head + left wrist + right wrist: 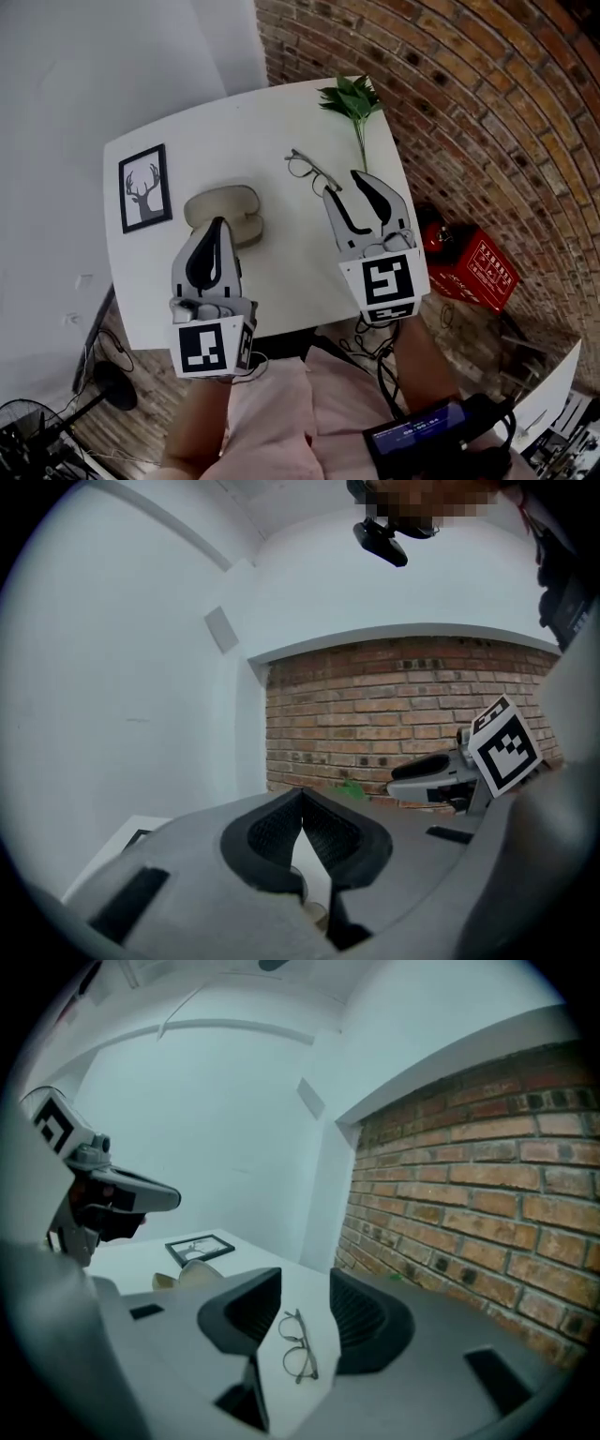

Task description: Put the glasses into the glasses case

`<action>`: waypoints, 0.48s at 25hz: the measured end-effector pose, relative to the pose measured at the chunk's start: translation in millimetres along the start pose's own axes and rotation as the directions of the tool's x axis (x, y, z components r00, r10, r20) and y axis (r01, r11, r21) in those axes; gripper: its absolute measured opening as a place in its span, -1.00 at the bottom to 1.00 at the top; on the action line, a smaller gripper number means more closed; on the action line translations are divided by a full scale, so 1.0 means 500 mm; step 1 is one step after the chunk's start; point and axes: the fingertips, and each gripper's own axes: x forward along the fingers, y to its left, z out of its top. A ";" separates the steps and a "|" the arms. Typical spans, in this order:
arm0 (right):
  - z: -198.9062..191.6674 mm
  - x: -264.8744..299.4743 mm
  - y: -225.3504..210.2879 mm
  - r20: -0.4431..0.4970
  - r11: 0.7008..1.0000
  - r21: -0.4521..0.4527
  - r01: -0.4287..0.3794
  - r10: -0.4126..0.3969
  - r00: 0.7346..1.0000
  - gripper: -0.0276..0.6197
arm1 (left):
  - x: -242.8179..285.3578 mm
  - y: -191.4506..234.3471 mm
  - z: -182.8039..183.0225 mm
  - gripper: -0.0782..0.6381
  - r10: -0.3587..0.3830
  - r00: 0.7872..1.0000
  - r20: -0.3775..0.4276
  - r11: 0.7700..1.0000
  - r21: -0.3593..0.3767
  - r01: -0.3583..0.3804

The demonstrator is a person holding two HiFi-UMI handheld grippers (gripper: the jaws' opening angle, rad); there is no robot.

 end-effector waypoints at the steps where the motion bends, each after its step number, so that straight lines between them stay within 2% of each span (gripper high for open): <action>1: -0.010 0.019 0.000 -0.014 1.000 0.000 -0.006 0.006 1.000 -0.41 | 0.012 0.013 -0.009 -0.76 0.005 1.000 -0.006 1.000 -0.006 -0.005; 12: -0.129 0.164 0.008 -0.183 0.995 -0.054 -0.086 0.075 0.980 -0.51 | 0.090 0.090 -0.104 -0.76 0.035 0.993 -0.110 0.996 -0.080 -0.043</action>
